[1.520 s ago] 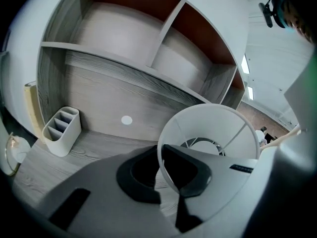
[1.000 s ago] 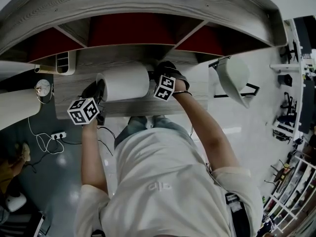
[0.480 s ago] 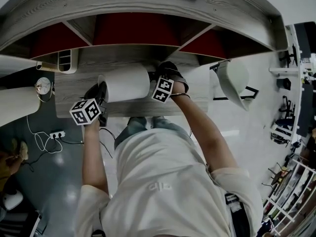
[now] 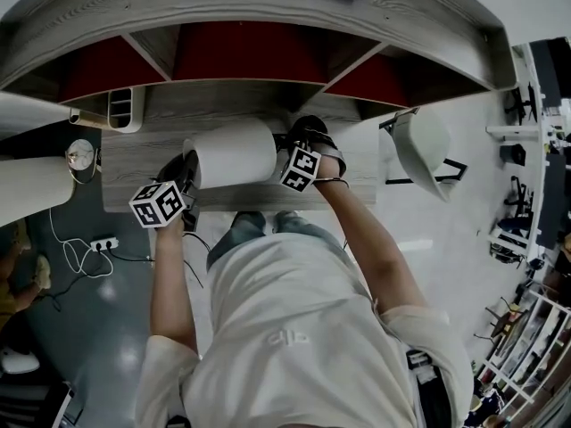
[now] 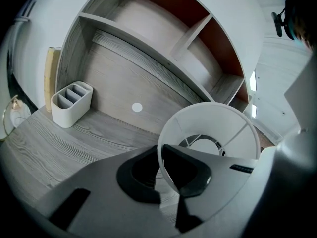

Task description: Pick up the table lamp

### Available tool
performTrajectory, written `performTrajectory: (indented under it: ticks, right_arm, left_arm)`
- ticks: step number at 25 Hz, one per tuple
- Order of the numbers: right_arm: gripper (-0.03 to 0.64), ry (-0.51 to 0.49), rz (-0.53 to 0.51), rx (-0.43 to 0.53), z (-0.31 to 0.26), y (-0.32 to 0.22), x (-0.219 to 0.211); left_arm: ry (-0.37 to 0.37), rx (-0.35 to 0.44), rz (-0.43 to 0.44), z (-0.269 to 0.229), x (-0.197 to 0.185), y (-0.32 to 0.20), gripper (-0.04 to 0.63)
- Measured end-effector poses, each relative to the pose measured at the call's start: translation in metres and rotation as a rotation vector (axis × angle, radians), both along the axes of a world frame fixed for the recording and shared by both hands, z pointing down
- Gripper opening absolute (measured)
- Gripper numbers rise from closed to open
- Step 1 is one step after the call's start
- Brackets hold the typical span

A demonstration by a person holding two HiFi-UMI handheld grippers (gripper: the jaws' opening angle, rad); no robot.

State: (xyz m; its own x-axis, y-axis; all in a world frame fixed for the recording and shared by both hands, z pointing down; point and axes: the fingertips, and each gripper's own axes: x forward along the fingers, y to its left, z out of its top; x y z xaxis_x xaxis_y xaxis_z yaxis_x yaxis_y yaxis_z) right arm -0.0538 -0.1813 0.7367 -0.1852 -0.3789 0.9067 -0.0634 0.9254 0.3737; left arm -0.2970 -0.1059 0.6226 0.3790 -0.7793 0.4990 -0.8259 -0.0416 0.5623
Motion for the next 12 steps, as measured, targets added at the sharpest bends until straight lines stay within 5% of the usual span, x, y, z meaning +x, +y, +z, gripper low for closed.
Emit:
performTrajectory:
  ticks: [12]
  right_arm:
    - [0.156,0.05,0.065,0.136,-0.077,0.0,0.073]
  left_arm:
    - [0.043,0.125,0.098,-0.044,0.055,-0.013,0.043]
